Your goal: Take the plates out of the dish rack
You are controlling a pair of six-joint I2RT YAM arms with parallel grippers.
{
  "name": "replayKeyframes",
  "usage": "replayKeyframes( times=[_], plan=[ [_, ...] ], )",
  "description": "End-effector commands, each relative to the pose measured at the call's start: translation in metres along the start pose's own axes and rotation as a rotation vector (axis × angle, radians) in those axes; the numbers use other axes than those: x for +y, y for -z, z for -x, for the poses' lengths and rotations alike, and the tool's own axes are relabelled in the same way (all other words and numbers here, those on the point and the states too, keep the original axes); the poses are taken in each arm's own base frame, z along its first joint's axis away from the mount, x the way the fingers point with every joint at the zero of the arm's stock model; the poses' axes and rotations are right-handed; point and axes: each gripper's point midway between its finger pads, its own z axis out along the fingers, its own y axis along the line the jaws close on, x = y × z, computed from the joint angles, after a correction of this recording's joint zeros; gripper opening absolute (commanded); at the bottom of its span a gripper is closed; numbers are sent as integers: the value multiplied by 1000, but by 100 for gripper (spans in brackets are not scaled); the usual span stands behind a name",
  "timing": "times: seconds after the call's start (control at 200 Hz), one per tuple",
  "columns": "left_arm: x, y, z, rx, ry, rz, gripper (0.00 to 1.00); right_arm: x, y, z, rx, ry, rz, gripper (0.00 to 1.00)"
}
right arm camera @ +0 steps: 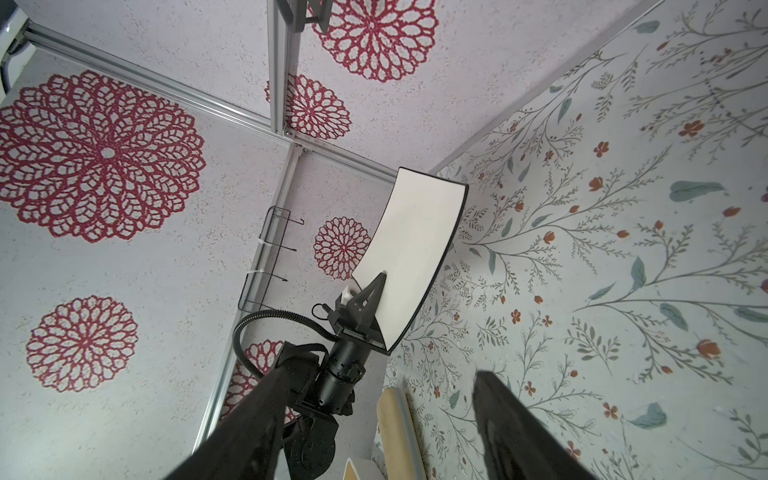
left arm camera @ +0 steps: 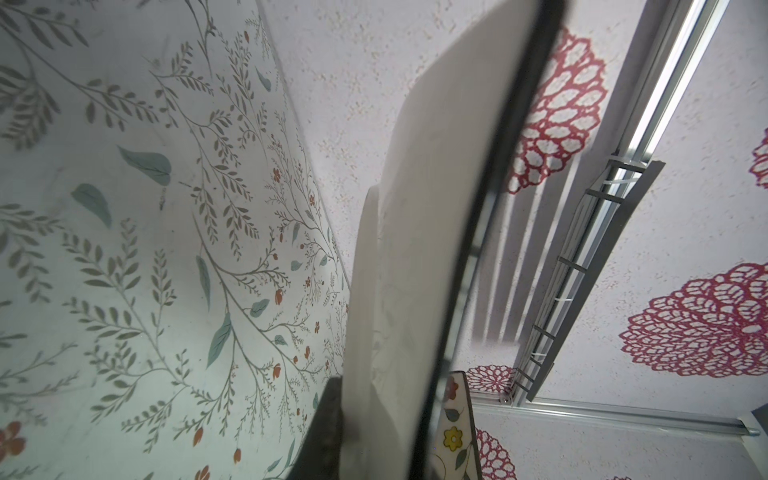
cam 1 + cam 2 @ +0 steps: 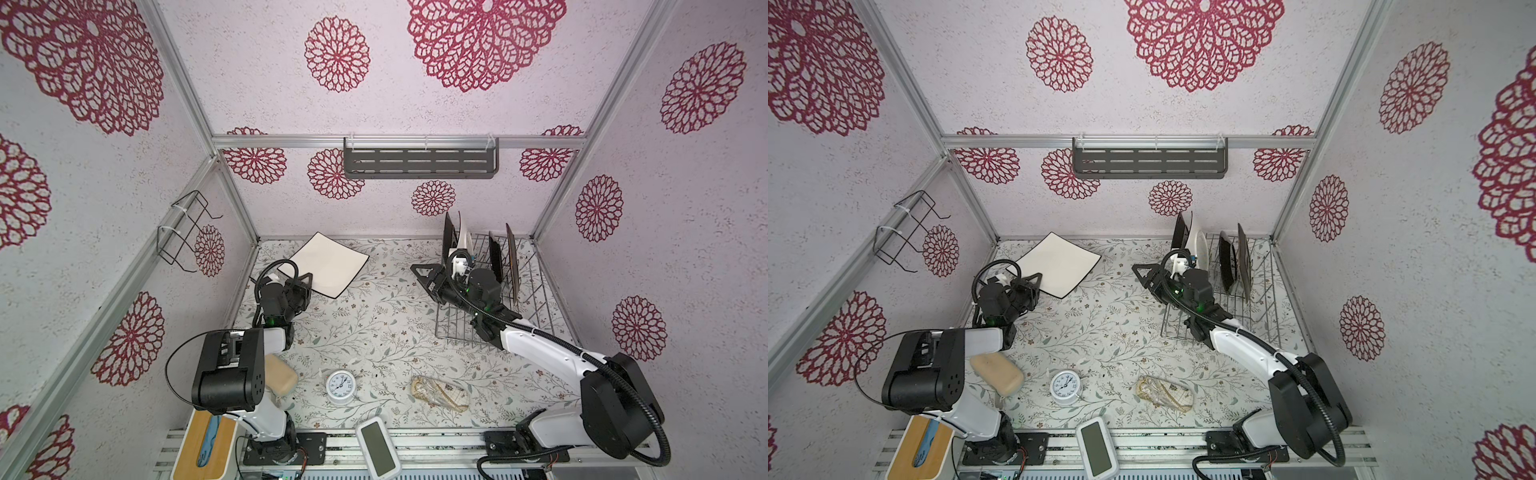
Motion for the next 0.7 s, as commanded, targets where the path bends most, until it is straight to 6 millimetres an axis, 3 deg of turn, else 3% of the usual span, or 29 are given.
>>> replayKeyframes(
  times=[0.0,0.696],
  plan=[
    [-57,8,22,-84,-64,-210,0,15,-5,8,-32,64,15,73],
    [-13,29,48,-240,12,-102,0,1,-17,-11,20,94,-51,75]
  ],
)
